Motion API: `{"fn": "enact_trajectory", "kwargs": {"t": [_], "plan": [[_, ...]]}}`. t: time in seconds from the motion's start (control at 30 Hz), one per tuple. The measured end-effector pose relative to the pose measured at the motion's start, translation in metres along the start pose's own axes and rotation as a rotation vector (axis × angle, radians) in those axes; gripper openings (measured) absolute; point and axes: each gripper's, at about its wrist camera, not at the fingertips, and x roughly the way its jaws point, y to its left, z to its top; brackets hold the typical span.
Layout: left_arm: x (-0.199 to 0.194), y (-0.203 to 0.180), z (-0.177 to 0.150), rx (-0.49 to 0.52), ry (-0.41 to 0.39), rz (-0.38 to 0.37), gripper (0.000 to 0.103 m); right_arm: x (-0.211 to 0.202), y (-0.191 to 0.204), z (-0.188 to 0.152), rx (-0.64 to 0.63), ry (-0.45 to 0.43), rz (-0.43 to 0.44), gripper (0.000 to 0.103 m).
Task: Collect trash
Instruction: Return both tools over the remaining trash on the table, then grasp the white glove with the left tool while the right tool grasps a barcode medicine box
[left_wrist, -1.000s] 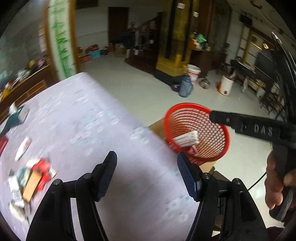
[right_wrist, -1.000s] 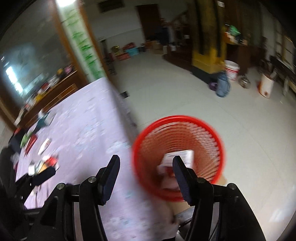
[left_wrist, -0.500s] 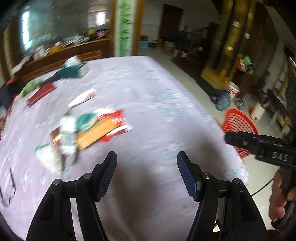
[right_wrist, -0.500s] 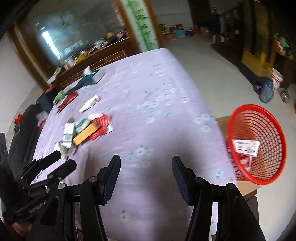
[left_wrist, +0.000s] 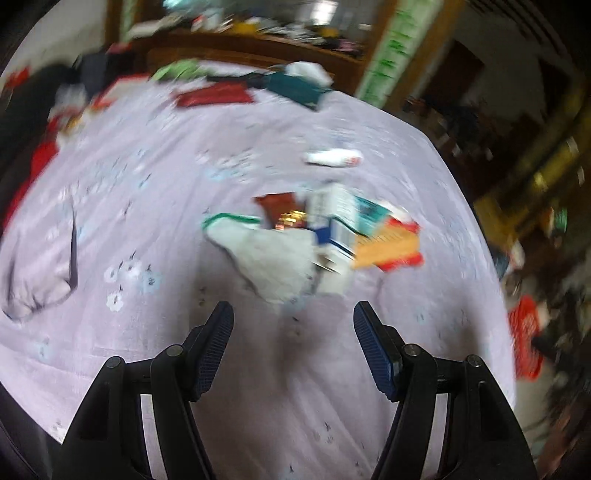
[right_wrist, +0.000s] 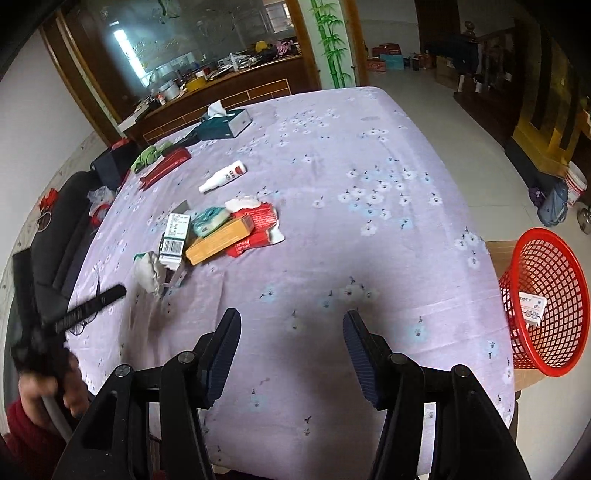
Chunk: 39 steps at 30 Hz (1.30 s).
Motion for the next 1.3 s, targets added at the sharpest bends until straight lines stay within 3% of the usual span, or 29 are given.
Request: {"fn": "enact_trajectory", "kwargs": {"t": [0.2,0.27,0.43,0.47,0.5,0.53,0.63,0.8,1.03,1.3], "plan": [[0.035,0.036,0.024,-0.21,0.071,-0.082,0.066,-0.003,-0.001,-0.005,0.004,-0.001,-0.027,0.061],[0.048,0.039,0.03,-0.239,0.096,-0.136,0.066,-0.006,-0.004,-0.006,0.013,-0.005,-0.04,0.061],[0.073,0.032,0.036,-0.251,0.127,-0.13,0.064,-0.007,-0.008,-0.007,0.031,-0.001,-0.054,0.061],[0.076,0.029,0.036,-0.236,0.122,-0.135,0.058,-0.007,-0.007,-0.006,0.027,-0.002,-0.052,0.061],[0.078,0.028,0.035,-0.22,0.122,-0.138,0.043,-0.008,-0.004,-0.005,0.022,-0.003,-0.047,0.061],[0.079,0.026,0.035,-0.203,0.123,-0.133,0.035,-0.008,-0.002,-0.004,0.016,-0.004,-0.036,0.061],[0.073,0.024,0.031,-0.16,0.09,-0.127,0.023,-0.004,0.01,0.002,0.005,0.007,0.016,0.061],[0.042,0.028,0.023,-0.068,0.019,-0.104,0.022,0.013,0.039,0.013,-0.016,0.031,0.101,0.061],[0.002,0.039,0.004,0.049,-0.031,-0.061,0.022,0.078,0.088,0.035,0.03,0.128,0.254,0.061],[-0.019,0.049,-0.013,0.152,-0.051,-0.031,0.022,0.145,0.129,0.051,0.088,0.182,0.276,0.061]]}}
